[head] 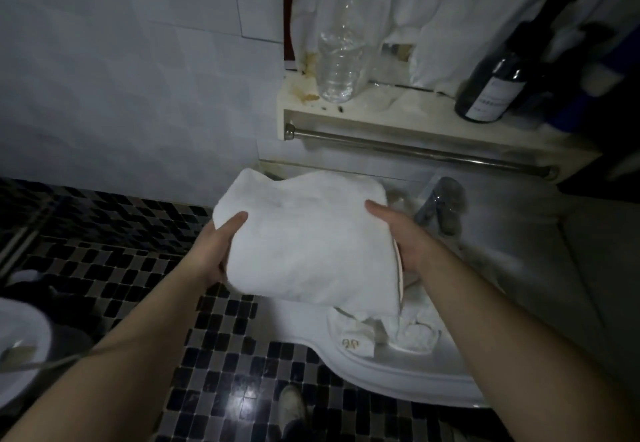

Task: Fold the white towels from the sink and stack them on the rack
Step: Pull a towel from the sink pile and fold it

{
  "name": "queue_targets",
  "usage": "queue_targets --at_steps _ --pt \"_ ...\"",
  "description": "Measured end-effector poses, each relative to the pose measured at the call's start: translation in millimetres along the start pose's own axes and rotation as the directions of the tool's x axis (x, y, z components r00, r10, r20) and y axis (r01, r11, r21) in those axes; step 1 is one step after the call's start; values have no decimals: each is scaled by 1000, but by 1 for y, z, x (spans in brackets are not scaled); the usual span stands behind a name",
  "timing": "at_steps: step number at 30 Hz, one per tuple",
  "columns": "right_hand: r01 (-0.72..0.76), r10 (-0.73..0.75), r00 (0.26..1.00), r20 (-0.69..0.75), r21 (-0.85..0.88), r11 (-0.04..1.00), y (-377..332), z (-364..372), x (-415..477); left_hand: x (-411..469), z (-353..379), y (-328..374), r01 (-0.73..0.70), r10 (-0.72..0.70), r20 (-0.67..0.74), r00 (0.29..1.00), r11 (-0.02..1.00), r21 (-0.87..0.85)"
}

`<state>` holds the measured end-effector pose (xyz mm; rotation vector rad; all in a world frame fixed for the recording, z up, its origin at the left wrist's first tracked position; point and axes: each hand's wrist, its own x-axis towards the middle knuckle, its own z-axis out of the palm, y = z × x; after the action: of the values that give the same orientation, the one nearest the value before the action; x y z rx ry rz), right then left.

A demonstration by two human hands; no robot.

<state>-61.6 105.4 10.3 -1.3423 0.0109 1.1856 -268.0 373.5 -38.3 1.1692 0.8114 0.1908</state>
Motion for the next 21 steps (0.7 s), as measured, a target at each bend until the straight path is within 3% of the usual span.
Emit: queue_targets --at_steps 3,7,10,14,21 --pt "16 -25 996 -88 -94 995 11 -1 1 2 5 -4 -19 17 31 999 998 67" --pt "183 -178 979 -99 47 982 17 -9 -4 2 6 3 -34 38 -52 998 996 78" --pt "259 -245 949 -198 50 965 16 -9 -10 0 11 10 -99 113 -90 990 985 142" --pt "305 -302 915 -269 -33 952 8 -14 -31 -7 26 22 -211 207 46 977 940 267" --pt "312 -328 876 -353 -104 944 14 -38 -88 -24 72 33 -244 225 96 970 917 315"
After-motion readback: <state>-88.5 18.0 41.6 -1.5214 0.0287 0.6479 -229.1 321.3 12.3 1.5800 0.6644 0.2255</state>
